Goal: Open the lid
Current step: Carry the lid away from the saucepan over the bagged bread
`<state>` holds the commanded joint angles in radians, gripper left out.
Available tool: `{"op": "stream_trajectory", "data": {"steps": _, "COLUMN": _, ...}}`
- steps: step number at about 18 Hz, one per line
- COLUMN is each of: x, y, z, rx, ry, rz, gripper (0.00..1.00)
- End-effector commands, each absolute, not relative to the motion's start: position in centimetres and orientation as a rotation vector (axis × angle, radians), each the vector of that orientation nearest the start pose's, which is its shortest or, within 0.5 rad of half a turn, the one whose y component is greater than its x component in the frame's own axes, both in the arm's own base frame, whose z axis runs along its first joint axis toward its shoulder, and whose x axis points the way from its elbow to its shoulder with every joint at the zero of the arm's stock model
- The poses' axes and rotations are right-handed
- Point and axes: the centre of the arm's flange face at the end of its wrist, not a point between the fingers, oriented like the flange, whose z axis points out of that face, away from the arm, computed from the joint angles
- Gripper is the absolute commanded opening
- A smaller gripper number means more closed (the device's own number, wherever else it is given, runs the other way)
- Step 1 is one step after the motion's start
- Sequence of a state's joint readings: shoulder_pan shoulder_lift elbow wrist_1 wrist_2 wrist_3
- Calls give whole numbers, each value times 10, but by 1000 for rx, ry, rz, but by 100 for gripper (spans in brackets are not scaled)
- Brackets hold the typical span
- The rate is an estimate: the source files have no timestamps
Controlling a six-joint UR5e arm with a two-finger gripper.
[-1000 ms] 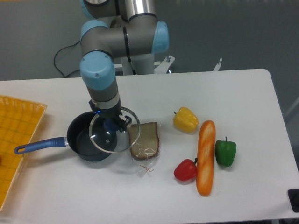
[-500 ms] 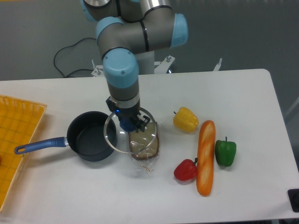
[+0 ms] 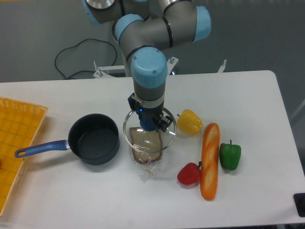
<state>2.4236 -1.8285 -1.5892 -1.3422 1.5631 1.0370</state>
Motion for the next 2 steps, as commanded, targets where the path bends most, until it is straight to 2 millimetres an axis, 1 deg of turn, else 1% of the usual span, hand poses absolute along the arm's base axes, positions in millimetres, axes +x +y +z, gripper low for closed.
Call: {"op": "stream_trajectory", "data": {"steps": 2, "x": -351, "y": 482, "z": 362, "rx": -3150, "ry": 286, "rz": -68, "gripper": 47}}
